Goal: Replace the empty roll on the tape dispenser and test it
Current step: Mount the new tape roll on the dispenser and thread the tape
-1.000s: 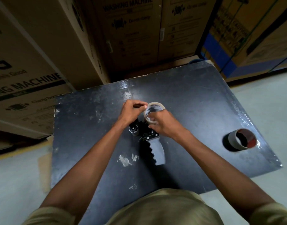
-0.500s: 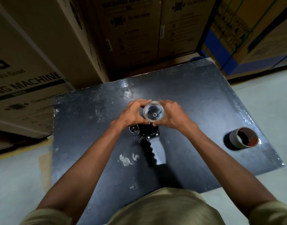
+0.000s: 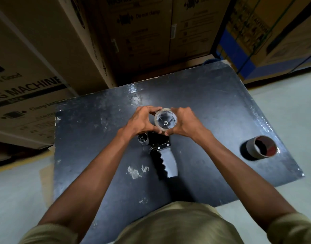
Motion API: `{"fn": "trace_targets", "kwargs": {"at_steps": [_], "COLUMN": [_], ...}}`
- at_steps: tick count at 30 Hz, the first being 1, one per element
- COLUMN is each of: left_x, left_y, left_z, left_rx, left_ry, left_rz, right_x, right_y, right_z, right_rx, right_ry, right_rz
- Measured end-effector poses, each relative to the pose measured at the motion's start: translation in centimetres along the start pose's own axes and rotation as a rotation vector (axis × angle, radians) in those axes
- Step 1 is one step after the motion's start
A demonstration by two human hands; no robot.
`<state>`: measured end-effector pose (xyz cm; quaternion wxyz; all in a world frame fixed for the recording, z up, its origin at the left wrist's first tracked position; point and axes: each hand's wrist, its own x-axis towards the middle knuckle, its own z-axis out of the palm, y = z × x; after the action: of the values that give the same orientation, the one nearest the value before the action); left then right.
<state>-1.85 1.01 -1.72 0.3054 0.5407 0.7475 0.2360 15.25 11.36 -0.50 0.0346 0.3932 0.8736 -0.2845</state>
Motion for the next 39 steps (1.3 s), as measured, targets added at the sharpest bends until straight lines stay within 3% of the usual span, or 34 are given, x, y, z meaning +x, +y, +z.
{"fn": "trace_targets", "kwargs": {"at_steps": [8,16,39], "left_x": [-1.3,-1.3,-0.9], "left_y": [-0.4,-0.9,-1.9], "left_z": [1.0,2.2,3.4], "left_rx": [-0.049,-0.051,-0.008], "left_ry": [0.078,0.1,0.127], "left_rz": [-0.046,-0.016,-0.094], "right_x": [0.3,0.4,-0.4], "right_y": [-1.3,-0.9,0.1], "right_z": [0.3,0.6,1.2], "right_rx": [-0.176,-0.182,0.026], "right_ry": [-0.019,-0.035,0.009], "right_rz": [0.015,0.013,0.044]}}
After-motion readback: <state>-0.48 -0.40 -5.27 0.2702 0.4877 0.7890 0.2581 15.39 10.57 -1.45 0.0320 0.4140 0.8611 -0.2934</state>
